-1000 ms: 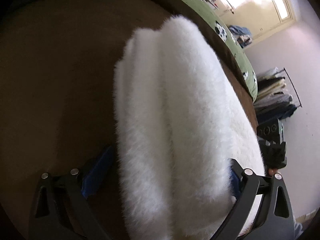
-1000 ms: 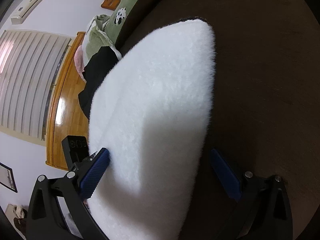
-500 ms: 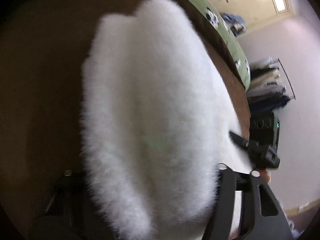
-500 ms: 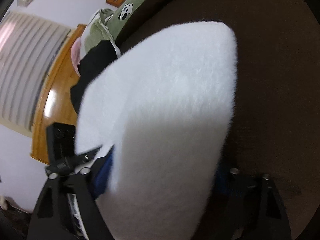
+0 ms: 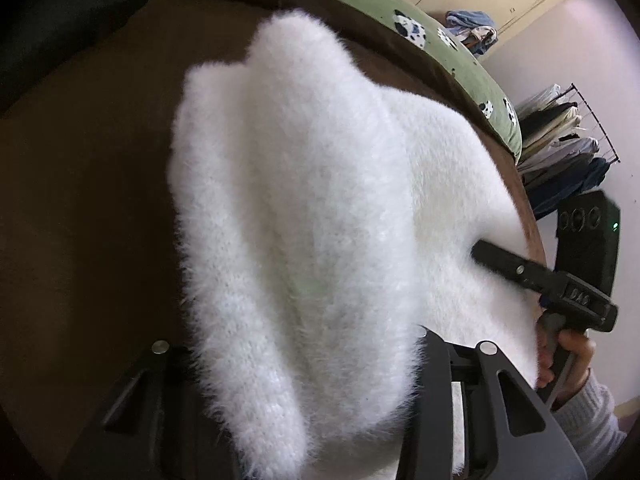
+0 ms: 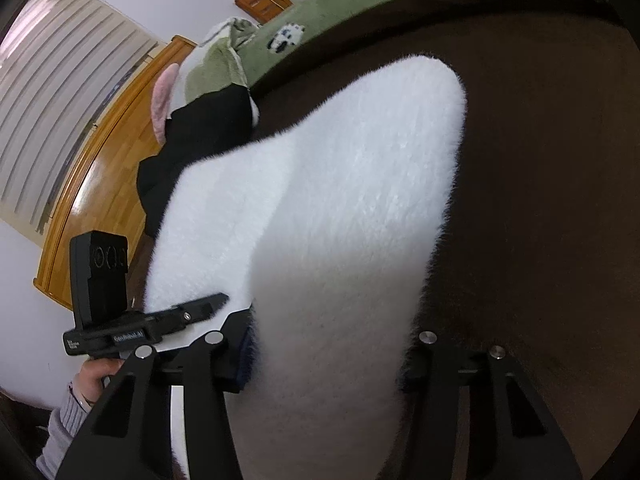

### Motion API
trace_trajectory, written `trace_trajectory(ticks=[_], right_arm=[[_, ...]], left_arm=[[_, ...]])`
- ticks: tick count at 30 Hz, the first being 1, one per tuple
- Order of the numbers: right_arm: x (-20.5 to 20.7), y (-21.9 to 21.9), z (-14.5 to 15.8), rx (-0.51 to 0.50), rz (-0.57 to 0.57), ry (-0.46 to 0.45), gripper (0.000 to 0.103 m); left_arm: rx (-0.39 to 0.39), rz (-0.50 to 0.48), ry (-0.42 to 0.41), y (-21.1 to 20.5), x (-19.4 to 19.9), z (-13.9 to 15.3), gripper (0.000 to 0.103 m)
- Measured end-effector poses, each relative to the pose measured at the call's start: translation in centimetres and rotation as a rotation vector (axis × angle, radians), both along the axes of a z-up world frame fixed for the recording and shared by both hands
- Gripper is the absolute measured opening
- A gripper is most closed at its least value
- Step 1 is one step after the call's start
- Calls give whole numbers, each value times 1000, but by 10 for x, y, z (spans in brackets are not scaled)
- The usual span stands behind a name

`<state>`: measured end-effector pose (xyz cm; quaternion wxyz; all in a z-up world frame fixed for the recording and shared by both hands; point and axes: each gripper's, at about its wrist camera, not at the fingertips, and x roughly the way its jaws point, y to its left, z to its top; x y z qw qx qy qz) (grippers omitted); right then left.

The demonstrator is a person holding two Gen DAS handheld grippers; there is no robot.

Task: Fold large clothes
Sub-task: 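Lift the cardigan bundle with both tools and carry it toward the clothes stack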

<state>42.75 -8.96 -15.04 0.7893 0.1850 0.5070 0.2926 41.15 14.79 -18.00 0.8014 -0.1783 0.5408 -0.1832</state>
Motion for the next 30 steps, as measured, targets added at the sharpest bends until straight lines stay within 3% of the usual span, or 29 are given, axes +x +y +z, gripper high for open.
trace_trajectory(ticks=[7,16,30], right_arm=[[-34,-13,49,-15,-9,-53,50],[-103,-60,109,-32,-51,-76,50],[-195,-153,144,-53,-155,-114,50]], left_arm=[[24,-19,-50,-12,-20,44,41],[58,-90,-90,-51,-73,110,41],[46,-195,-112,-126,-146,135,41]])
